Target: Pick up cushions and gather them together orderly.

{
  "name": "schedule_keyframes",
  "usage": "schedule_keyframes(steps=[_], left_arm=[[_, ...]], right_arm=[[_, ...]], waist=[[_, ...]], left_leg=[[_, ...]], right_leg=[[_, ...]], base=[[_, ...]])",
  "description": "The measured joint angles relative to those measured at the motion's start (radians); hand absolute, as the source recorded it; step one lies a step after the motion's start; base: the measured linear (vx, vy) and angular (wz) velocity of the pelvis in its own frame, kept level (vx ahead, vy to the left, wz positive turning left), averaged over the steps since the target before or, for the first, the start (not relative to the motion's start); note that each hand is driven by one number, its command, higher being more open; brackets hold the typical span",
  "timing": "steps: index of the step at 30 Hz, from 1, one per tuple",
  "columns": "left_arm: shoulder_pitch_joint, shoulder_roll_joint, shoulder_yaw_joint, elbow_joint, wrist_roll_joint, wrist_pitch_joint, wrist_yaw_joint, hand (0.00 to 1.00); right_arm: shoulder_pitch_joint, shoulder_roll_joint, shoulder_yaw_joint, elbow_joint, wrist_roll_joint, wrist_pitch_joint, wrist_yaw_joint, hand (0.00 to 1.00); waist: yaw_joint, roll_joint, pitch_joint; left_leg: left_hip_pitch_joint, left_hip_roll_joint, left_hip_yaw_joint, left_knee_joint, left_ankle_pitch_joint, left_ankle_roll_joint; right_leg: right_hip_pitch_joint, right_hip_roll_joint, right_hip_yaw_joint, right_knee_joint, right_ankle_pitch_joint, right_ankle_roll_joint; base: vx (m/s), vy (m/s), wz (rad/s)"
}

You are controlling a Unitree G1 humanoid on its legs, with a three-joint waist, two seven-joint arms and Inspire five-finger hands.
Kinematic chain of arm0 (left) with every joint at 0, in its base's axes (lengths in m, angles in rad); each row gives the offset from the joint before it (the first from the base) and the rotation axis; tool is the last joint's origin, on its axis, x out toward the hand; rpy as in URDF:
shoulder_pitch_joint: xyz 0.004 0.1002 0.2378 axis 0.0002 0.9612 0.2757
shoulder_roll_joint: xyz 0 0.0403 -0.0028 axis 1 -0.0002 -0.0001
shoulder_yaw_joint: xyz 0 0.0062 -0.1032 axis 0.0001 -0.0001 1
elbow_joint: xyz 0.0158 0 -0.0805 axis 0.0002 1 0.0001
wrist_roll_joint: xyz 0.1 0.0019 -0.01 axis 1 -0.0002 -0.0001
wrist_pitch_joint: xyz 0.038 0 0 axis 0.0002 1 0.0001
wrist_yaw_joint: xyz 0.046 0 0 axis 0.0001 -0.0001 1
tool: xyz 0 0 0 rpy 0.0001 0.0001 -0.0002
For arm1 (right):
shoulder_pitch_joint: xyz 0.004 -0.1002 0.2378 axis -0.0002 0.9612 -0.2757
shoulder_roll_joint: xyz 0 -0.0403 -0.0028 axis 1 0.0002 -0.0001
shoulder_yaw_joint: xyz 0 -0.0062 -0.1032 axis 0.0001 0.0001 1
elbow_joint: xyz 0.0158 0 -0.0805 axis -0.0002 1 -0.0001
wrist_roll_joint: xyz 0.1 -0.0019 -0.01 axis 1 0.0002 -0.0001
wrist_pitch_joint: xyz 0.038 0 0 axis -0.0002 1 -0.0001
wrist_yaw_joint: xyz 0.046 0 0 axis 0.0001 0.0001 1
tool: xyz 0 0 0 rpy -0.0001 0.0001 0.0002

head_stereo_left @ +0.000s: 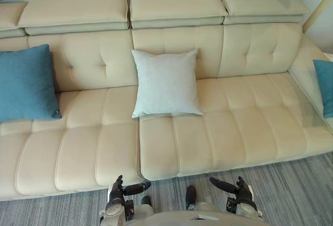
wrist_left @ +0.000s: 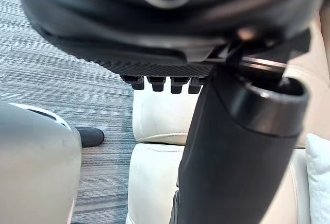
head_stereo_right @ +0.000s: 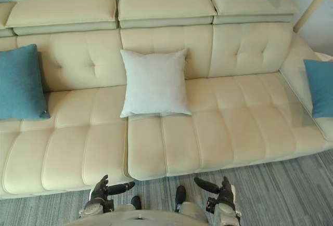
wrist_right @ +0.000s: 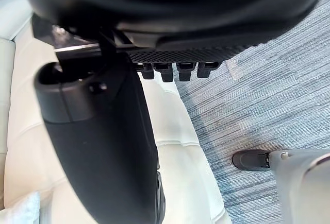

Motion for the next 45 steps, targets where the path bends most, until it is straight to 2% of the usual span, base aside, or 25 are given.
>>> schedule_keyframes(steps=[2,3,4,5,6,8,9,11,12,13,14,18,22,23,24,25,26,27,28,29,32,34,39,42,45], left_arm=[[-0.015,-0.002,-0.003,-0.002,0.000,0.001,0.001,1.00],[-0.020,-0.003,0.000,-0.010,0.000,-0.001,0.002,1.00],[-0.026,-0.004,-0.001,-0.018,-0.001,0.000,0.003,1.00],[-0.017,-0.003,-0.003,-0.033,-0.001,0.000,0.004,1.00],[-0.008,0.001,0.000,-0.048,-0.001,-0.001,0.007,1.00],[0.005,0.015,0.007,-0.057,-0.003,-0.001,0.018,1.00],[-0.008,0.019,0.011,-0.056,-0.009,0.000,0.021,1.00],[-0.009,-0.011,0.004,-0.056,-0.015,0.000,0.023,1.00],[-0.014,-0.019,0.000,-0.056,-0.020,0.000,0.023,1.00],[-0.021,-0.022,-0.010,-0.056,-0.020,0.001,0.016,1.00],[-0.026,-0.026,-0.012,-0.056,-0.020,0.001,0.017,1.00],[-0.043,-0.032,-0.042,-0.057,-0.018,0.000,0.016,1.00],[-0.039,-0.033,-0.050,-0.061,-0.017,0.000,0.018,1.00],[-0.045,-0.032,-0.051,-0.063,-0.014,0.001,0.017,1.00],[-0.051,-0.021,-0.048,-0.065,-0.007,0.001,0.016,1.00],[-0.050,-0.018,-0.048,-0.065,-0.007,0.001,0.017,1.00],[-0.045,-0.018,-0.048,-0.065,-0.007,0.001,0.018,1.00],[-0.043,-0.019,-0.048,-0.065,-0.006,0.001,0.018,1.00],[-0.028,-0.025,-0.046,-0.064,-0.006,0.001,0.018,1.00],[-0.025,-0.030,-0.035,-0.064,-0.011,0.004,0.015,1.00],[-0.014,-0.011,-0.030,-0.057,-0.009,0.007,0.018,1.00],[-0.013,-0.011,-0.031,-0.047,-0.010,0.008,0.018,1.00],[-0.013,-0.010,-0.039,0.001,-0.001,0.009,0.016,1.00],[-0.016,-0.011,-0.046,0.017,0.003,0.012,0.015,1.00],[-0.033,-0.010,-0.047,0.037,0.006,0.013,0.014,1.00]], right_arm=[[-0.020,-0.003,0.021,-0.002,0.000,-0.001,-0.001,1.00],[-0.034,-0.002,0.027,-0.002,0.000,0.000,-0.001,1.00],[-0.041,0.004,0.027,-0.002,0.000,0.003,-0.002,1.00],[-0.031,0.010,0.027,0.003,0.000,0.003,-0.002,1.00],[-0.024,0.019,0.027,0.011,0.000,0.002,-0.002,1.00],[-0.028,0.034,0.030,0.019,-0.001,0.002,-0.002,1.00],[-0.042,0.032,0.033,0.018,-0.001,0.002,-0.002,1.00],[-0.085,0.009,0.041,0.017,0.000,0.001,-0.013,1.00],[-0.095,0.005,0.042,0.017,0.000,0.001,-0.018,1.00],[-0.105,-0.002,0.049,0.017,0.000,0.002,-0.029,1.00],[-0.101,-0.004,0.055,0.016,0.001,0.002,-0.034,1.00],[-0.083,-0.009,0.059,0.014,0.000,0.002,-0.044,1.00],[-0.076,-0.011,0.074,0.016,0.000,0.004,-0.046,1.00],[-0.074,-0.011,0.072,0.015,0.000,0.006,-0.046,1.00],[-0.074,-0.009,0.065,0.015,0.000,0.008,-0.047,1.00],[-0.073,-0.008,0.063,0.015,0.000,0.008,-0.046,1.00],[-0.065,-0.009,0.054,0.014,0.000,0.008,-0.047,1.00],[-0.064,-0.009,0.054,0.015,0.001,0.008,-0.047,1.00],[-0.060,-0.016,0.049,0.015,0.007,0.008,-0.045,1.00],[-0.064,-0.011,0.044,0.015,0.018,0.010,-0.044,1.00],[-0.052,0.039,0.042,0.019,0.032,0.015,-0.029,1.00],[-0.045,0.042,0.039,0.031,0.032,0.016,-0.024,1.00],[-0.032,0.022,0.017,0.057,0.032,0.018,-0.024,1.00],[-0.029,0.012,0.003,0.068,0.033,0.020,-0.024,1.00],[-0.038,0.011,-0.003,0.080,0.033,0.020,-0.023,1.00]], waist=[[0.000,-0.002,0.003],[0.005,0.008,0.011],[0.003,0.009,0.021],[0.003,0.006,0.019],[0.007,-0.004,0.009],[0.018,-0.039,-0.009],[0.023,-0.045,-0.010],[0.044,-0.008,-0.009],[0.044,0.000,-0.001],[0.045,0.009,0.012],[0.045,0.014,0.014],[0.047,0.038,0.044],[0.045,0.051,0.063],[0.044,0.047,0.064],[0.044,0.028,0.075],[0.043,0.023,0.077],[0.041,0.017,0.078],[0.041,0.018,0.078],[0.041,0.047,0.071],[0.042,0.044,0.073],[0.040,0.018,0.052],[0.039,0.014,0.037],[0.022,0.039,0.017],[0.011,0.048,0.010],[0.011,0.040,0.016]], left_leg=[[-0.044,0.006,0.025,0.055,-0.009,0.024],[-0.057,0.023,0.032,0.061,-0.013,0.029],[-0.057,0.019,0.033,0.061,-0.008,0.025],[-0.049,0.019,0.027,0.061,-0.001,0.024],[-0.050,0.018,0.025,0.063,0.007,0.021],[-0.081,0.009,0.027,0.085,0.022,0.012],[-0.123,0.013,0.041,0.114,0.037,0.008],[-0.180,0.049,0.060,0.119,0.051,-0.004],[-0.184,0.055,0.059,0.116,0.058,-0.007],[-0.186,0.063,0.055,0.102,0.085,-0.010],[-0.185,0.069,0.050,0.097,0.101,-0.013],[-0.168,0.079,0.019,0.087,0.128,-0.015],[-0.153,0.069,-0.006,0.022,0.182,-0.017],[-0.166,0.063,-0.014,0.025,0.170,-0.027],[-0.192,0.039,-0.020,0.129,0.136,-0.002],[-0.194,0.028,-0.025,0.179,0.099,0.006],[-0.193,0.021,-0.027,0.271,0.019,0.014],[-0.189,0.023,-0.027,0.294,-0.005,0.013],[-0.155,0.037,-0.039,0.296,-0.073,-0.010],[-0.149,0.031,-0.033,0.286,-0.082,0.006],[-0.125,0.003,0.005,0.249,-0.082,0.015],[-0.101,-0.014,0.027,0.213,-0.075,0.025],[-0.030,-0.038,0.063,0.136,-0.063,0.032],[-0.014,-0.030,0.079,0.125,-0.055,0.040],[-0.003,-0.015,0.081,0.121,-0.059,0.035]], right_leg=[[-0.039,-0.005,0.003,0.028,0.025,0.037],[-0.050,-0.013,-0.019,0.082,-0.018,0.043],[-0.109,-0.060,-0.092,0.371,-0.192,-0.013],[-0.111,-0.096,-0.131,0.555,-0.265,0.016],[-0.088,-0.123,-0.148,0.640,-0.297,0.034],[-0.044,-0.156,-0.139,0.616,-0.325,0.074],[-0.044,-0.134,-0.139,0.548,-0.339,0.079],[-0.013,-0.063,-0.135,0.352,-0.323,0.052],[-0.001,-0.051,-0.136,0.316,-0.315,0.037],[0.026,-0.029,-0.138,0.241,-0.292,0.002],[0.049,-0.014,-0.142,0.196,-0.272,-0.008],[0.094,0.006,-0.173,0.157,-0.239,-0.020],[0.069,-0.005,-0.199,0.191,-0.236,-0.026],[0.054,-0.017,-0.214,0.195,-0.231,-0.035],[0.038,-0.054,-0.219,0.210,-0.228,-0.034],[0.034,-0.068,-0.219,0.213,-0.223,-0.029],[0.026,-0.091,-0.216,0.213,-0.212,-0.015],[0.024,-0.094,-0.212,0.213,-0.208,-0.010],[0.019,-0.090,-0.195,0.212,-0.197,0.008],[0.020,-0.091,-0.179,0.208,-0.187,0.023],[0.044,-0.101,-0.145,0.134,-0.132,0.054],[0.059,-0.108,-0.126,0.095,-0.106,0.056],[0.096,-0.102,-0.074,0.019,-0.073,0.058],[0.100,-0.085,-0.047,-0.008,-0.061,0.051],[0.090,-0.064,0.002,-0.020,-0.047,0.031]], base=[[-0.15,0.050,-0.34],[-0.13,-0.009,-0.07],[-0.10,-0.019,0.10],[-0.04,-0.041,0.25],[-0.02,-0.106,0.21],[-0.03,-0.150,0.01],[-0.08,-0.175,-0.23],[-0.14,-0.173,-0.46],[-0.15,-0.112,-0.28],[-0.17,-0.083,0.03],[-0.17,-0.067,0.06],[-0.16,-0.007,0.18],[-0.23,0.059,0.22],[-0.14,0.081,0.23],[-0.12,0.111,0.22],[-0.08,0.146,0.17],[-0.05,0.114,0.09],[-0.06,0.171,-0.08],[-0.10,0.245,-0.23],[-0.11,0.307,-0.34],[-0.03,0.150,-0.29],[-0.01,0.090,-0.25],[0.07,0.035,-0.26],[0.13,-0.013,-0.34],[0.07,-0.049,-0.52]])
